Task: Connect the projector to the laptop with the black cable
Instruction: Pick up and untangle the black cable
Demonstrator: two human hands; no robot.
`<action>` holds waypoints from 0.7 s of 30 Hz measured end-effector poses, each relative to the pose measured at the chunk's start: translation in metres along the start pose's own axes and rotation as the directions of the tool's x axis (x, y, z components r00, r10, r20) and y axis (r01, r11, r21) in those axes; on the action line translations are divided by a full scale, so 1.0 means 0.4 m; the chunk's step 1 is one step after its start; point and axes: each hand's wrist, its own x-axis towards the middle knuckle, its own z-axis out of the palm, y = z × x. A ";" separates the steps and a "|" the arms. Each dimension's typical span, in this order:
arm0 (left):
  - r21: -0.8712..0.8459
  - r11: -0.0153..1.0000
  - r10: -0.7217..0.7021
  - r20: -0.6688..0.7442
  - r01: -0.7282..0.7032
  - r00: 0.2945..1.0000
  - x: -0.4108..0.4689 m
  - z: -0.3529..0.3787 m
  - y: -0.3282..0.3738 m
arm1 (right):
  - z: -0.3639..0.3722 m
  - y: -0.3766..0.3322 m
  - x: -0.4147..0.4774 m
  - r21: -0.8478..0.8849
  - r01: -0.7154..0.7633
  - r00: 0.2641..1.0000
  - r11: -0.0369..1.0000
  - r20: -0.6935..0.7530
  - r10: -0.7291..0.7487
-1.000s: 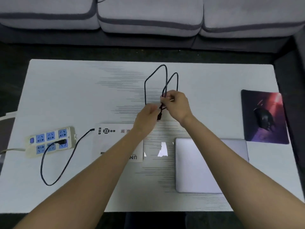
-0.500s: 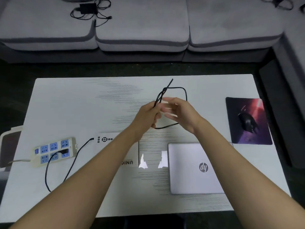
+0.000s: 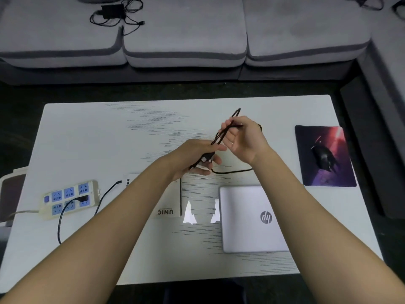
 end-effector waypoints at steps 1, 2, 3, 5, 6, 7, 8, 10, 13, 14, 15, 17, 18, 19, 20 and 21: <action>0.036 0.999 0.010 -0.035 -0.009 0.999 0.001 -0.007 -0.003 | -0.002 -0.002 0.004 -0.078 -0.012 0.997 0.997 -0.077 0.006; 0.079 0.997 0.025 -0.073 -0.019 0.997 0.000 -0.015 -0.005 | -0.005 -0.002 0.005 -0.129 -0.035 0.992 0.991 -0.128 0.019; 0.114 0.993 0.039 -0.109 -0.026 0.993 0.001 -0.023 -0.006 | -0.009 -0.004 0.005 -0.165 -0.048 0.987 0.985 -0.161 0.021; 0.121 0.992 0.057 -0.170 -0.037 0.984 0.002 -0.040 -0.006 | -0.020 -0.012 0.002 -0.181 -0.045 0.979 0.983 -0.203 0.007; 0.099 0.994 0.060 -0.203 -0.040 0.977 0.001 -0.049 -0.007 | -0.025 -0.019 0.000 -0.162 -0.035 0.973 0.986 -0.232 -0.004; 0.076 0.996 0.058 -0.242 -0.041 0.969 0.001 -0.059 -0.009 | -0.035 -0.028 0.000 -0.150 -0.023 0.963 0.988 -0.270 -0.019; 0.059 0.998 0.053 -0.293 -0.037 0.955 0.002 -0.072 -0.013 | -0.046 -0.037 0.001 -0.161 -0.018 0.952 0.987 -0.305 -0.033; 0.046 0.999 0.045 -0.421 -0.028 0.906 0.005 -0.105 -0.026 | -0.076 -0.056 0.003 -0.273 -0.043 0.934 0.961 -0.351 -0.058; -0.003 0.999 0.024 -0.570 -0.032 0.821 0.007 -0.170 -0.047 | -0.128 -0.085 0.006 -0.539 -0.082 0.912 0.838 -0.380 -0.155; -0.015 0.999 0.014 -0.595 -0.028 0.804 0.006 -0.189 -0.053 | -0.142 -0.095 0.004 -0.620 -0.082 0.909 0.780 -0.367 -0.197; -0.015 1.000 0.006 -0.615 -0.019 0.788 0.007 -0.204 -0.058 | -0.157 -0.106 0.002 -0.691 -0.078 0.907 0.719 -0.348 -0.237; 0.008 1.000 0.001 -0.649 0.005 0.761 0.008 -0.221 -0.065 | -0.178 -0.119 0.001 -0.806 -0.068 0.898 0.587 -0.306 -0.317; 0.042 0.999 0.021 -0.654 0.008 0.757 0.008 -0.223 -0.067 | -0.185 -0.120 0.003 -0.856 -0.056 0.888 0.513 -0.278 -0.367; 0.093 0.996 0.060 -0.643 0.000 0.763 0.009 -0.220 -0.067 | -0.190 -0.116 0.008 -0.902 -0.042 0.875 0.430 -0.241 -0.420; 0.140 0.990 0.102 -0.616 -0.019 0.781 0.009 -0.213 -0.064 | -0.191 -0.108 0.014 -0.938 -0.029 0.862 0.345 -0.199 -0.467; 0.164 0.985 0.133 -0.577 -0.045 0.806 0.009 -0.202 -0.058 | -0.188 -0.098 0.018 -0.962 -0.015 0.852 0.274 -0.156 -0.500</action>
